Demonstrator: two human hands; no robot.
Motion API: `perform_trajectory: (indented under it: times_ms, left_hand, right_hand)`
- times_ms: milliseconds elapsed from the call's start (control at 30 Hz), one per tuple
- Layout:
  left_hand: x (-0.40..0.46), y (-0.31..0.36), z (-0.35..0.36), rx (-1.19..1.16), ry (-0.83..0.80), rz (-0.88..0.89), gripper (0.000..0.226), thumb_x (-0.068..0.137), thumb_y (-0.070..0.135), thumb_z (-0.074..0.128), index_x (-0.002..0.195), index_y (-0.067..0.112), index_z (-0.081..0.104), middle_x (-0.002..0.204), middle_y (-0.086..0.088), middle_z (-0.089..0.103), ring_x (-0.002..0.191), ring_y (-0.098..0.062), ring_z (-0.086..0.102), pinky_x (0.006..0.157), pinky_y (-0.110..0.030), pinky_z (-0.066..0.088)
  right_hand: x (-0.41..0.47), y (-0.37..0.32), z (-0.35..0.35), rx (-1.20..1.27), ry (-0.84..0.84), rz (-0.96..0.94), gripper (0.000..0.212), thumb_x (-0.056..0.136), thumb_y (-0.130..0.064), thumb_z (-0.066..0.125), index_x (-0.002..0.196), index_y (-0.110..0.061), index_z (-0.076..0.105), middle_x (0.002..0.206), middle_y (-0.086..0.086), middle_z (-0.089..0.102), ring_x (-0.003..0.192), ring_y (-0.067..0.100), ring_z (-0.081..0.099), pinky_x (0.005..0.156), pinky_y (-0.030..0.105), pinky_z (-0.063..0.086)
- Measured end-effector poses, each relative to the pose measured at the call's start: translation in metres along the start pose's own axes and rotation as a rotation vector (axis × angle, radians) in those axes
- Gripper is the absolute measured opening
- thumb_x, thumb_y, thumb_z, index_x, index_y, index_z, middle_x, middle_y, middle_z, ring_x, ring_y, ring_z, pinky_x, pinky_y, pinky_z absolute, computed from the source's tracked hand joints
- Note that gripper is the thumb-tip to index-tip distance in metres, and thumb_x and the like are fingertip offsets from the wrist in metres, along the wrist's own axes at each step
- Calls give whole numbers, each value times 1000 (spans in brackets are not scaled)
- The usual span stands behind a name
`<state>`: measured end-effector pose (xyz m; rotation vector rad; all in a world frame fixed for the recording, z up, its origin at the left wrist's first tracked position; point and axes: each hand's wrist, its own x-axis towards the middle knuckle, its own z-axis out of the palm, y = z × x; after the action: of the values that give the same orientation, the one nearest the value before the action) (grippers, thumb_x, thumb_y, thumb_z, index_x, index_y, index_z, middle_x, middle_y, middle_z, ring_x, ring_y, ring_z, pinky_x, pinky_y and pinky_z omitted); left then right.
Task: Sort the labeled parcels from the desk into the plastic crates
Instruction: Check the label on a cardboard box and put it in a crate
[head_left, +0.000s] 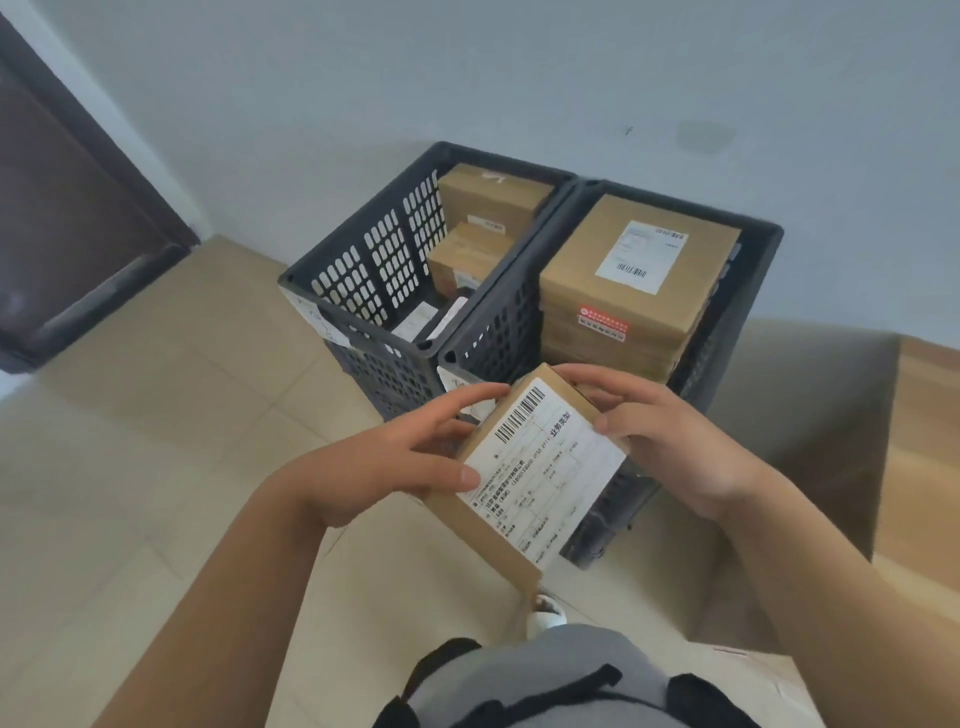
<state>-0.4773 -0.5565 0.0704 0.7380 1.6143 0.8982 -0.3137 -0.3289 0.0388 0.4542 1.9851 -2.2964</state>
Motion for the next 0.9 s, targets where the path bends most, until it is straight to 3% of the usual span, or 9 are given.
perform_trajectory:
  times_ms: [167, 233, 333, 400, 500, 633, 700, 767, 900]
  left_hand:
    - [48, 4, -20, -40, -51, -27, 85, 78, 31, 80, 149, 51, 38, 138, -2, 65, 123, -28, 67, 104, -52, 54]
    - [74, 5, -25, -24, -9, -47, 75, 87, 22, 78, 145, 53, 42, 132, 1, 69, 119, -26, 69, 103, -54, 55]
    - [114, 13, -35, -44, 116, -103, 66, 92, 18, 75, 136, 59, 48, 123, 1, 73, 115, -26, 70, 98, -54, 57]
    - [142, 22, -41, -29, 175, -145, 68, 92, 20, 74, 140, 57, 44, 123, 1, 71, 112, -24, 68, 92, -50, 59]
    - [190, 32, -47, 25, 205, -214, 62, 98, 27, 68, 148, 48, 37, 119, 7, 63, 105, -20, 65, 85, -47, 61]
    - [256, 34, -55, 129, 144, -368, 57, 101, 38, 59, 152, 41, 34, 123, 0, 55, 104, -25, 60, 78, -48, 61]
    - [281, 32, -61, 116, 69, -460, 49, 101, 38, 58, 147, 33, 42, 122, -4, 57, 103, -27, 63, 73, -48, 62]
    - [302, 24, -69, 97, 17, -556, 39, 100, 37, 60, 136, 25, 52, 122, -10, 63, 105, -30, 65, 86, -54, 61]
    - [331, -7, -81, 100, 76, -645, 43, 97, 37, 66, 133, 20, 50, 118, -15, 62, 102, -33, 62, 81, -49, 57]
  right_hand:
    - [26, 6, -29, 9, 158, 48, 43, 91, -21, 65, 132, -34, 65, 126, 0, 73, 118, 21, 69, 105, 46, 49]
    - [35, 13, -39, -53, 385, 80, 39, 96, -20, 67, 131, -37, 66, 132, -4, 67, 123, 15, 62, 111, 45, 45]
    - [42, 24, -49, -127, 764, 127, 45, 97, -26, 65, 141, -33, 58, 138, -7, 59, 116, 12, 60, 93, 31, 47]
    - [45, 38, -54, -237, 901, 178, 49, 98, -29, 62, 147, -32, 52, 147, -4, 52, 120, 15, 56, 94, 34, 48]
    - [60, 60, -54, -527, 949, 316, 60, 98, -38, 57, 155, -33, 38, 167, 3, 26, 155, 30, 20, 125, 56, 22]
    - [86, 89, -41, -775, 900, 543, 70, 101, -49, 44, 162, -32, 15, 173, 10, -4, 158, 32, -15, 126, 59, 1]
    - [93, 103, -34, -965, 869, 601, 74, 101, -53, 38, 163, -29, 7, 173, 14, -7, 158, 36, -18, 126, 61, 1]
    - [98, 109, -34, -1026, 871, 622, 75, 101, -54, 37, 163, -29, 3, 173, 14, -7, 159, 35, -14, 125, 61, 1]
    - [102, 115, -34, -1054, 978, 609, 73, 99, -50, 44, 163, -28, 17, 172, 16, 5, 159, 36, -4, 125, 60, 4]
